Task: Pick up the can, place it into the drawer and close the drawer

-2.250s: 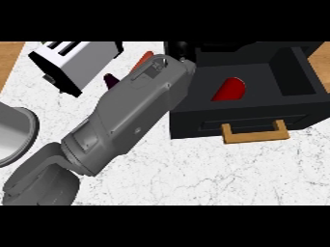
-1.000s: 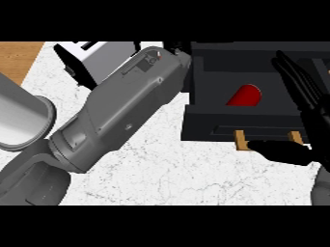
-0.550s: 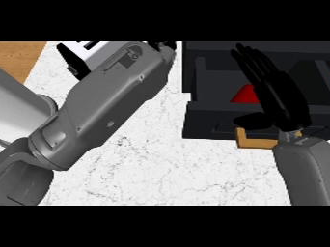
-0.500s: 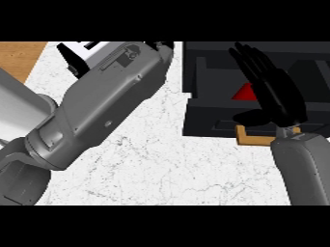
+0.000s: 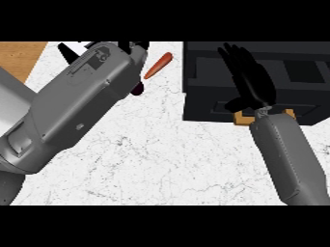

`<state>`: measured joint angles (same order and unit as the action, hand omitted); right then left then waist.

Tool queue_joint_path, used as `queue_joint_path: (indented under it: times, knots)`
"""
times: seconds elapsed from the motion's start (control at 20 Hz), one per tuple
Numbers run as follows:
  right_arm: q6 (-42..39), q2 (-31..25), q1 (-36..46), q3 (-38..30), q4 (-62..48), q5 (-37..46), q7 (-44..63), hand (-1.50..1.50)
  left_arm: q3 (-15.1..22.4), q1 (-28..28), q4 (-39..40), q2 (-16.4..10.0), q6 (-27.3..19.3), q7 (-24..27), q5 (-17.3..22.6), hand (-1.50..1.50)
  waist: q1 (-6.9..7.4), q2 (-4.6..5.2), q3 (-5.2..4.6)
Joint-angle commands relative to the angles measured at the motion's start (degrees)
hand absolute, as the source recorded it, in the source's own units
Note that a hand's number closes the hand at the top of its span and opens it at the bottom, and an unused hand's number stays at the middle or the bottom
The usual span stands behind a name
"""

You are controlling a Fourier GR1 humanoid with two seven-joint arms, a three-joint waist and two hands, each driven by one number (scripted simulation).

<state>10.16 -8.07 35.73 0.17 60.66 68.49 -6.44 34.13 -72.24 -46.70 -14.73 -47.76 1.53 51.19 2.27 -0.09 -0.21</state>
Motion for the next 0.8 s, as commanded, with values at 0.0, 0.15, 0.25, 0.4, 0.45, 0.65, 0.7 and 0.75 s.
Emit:
queue_joint_path:
  times: [0.0, 0.15, 0.25, 0.4, 0.45, 0.65, 0.7, 0.75]
  knots:
    - [7.46, 1.69, 3.33, -0.64, -10.25, 3.22, 0.69, -1.5, 0.06, 4.64, -5.97, -3.99, 0.1, -1.8, -1.38, -1.5, 0.31, 0.2, 0.24]
    - [12.75, 1.7, 6.44, -2.03, -18.3, 5.19, 0.84, -1.5, -0.14, 3.47, -7.34, -3.69, -1.67, -3.47, -2.08, -1.5, 0.7, 0.53, 0.28]
    - [16.31, 1.62, 8.47, -3.25, -22.22, 5.1, -0.43, -1.5, -1.46, 3.21, -5.65, -4.67, 0.78, -2.98, -2.13, -1.5, 0.54, 0.99, 0.3]
    - [18.84, 0.75, 12.75, -5.43, -26.87, 5.11, -0.1, -1.5, -0.67, 2.11, -9.46, -5.12, -1.19, -6.42, -2.46, -1.5, 1.7, 1.06, 0.35]
    - [21.93, 1.58, 11.5, -5.42, -27.36, 5.83, 0.54, -1.5, -1.29, 4.75, -10.06, -7.48, 0.68, -5.49, -2.65, -1.5, 1.35, 0.94, 0.31]
    - [22.87, -1.23, 16.9, -8.5, -33.33, 4.07, -2.23, -1.5, -0.66, 9.11, -14.1, -5.97, -0.98, -4.01, -3.69, -1.5, 2.05, 1.16, 0.31]
    - [25.96, 0.59, 17.17, -7.68, -34.75, 5.85, -0.69, -1.5, -0.9, 6.93, -14.18, -7.3, -1.53, -6.3, -4.0, -1.5, 1.8, 1.07, 0.32]
    - [27.0, 0.88, 17.32, -8.15, -35.7, 5.52, -0.97, -1.5, -1.87, 5.82, -12.43, -9.18, 0.57, -7.48, -3.65, -1.5, 1.51, 1.27, 0.33]
